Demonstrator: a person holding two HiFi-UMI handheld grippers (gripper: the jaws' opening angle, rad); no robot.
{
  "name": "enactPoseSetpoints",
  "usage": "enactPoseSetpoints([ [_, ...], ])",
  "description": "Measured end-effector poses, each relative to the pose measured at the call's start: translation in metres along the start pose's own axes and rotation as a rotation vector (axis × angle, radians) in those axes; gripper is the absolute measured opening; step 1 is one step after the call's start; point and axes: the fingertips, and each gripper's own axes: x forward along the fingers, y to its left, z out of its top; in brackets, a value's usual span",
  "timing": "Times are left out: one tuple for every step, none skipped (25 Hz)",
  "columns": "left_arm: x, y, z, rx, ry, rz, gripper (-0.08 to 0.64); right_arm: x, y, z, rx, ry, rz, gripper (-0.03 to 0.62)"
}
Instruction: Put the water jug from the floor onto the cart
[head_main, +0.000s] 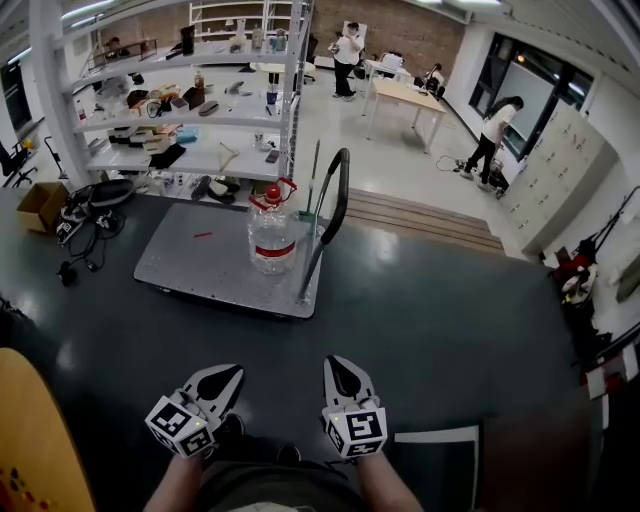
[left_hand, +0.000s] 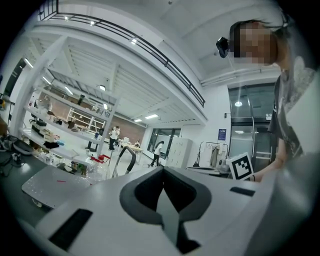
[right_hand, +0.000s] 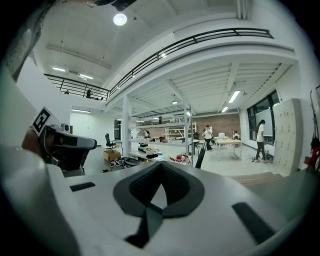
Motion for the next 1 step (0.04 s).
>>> enactPoseSetpoints([
  [0.0016,-0.0001,0.0005,0.001,0.002,0.004,0.008,-0.0008,-0.0014,0.0003,-0.001,-0.001,0.000,-0.012],
])
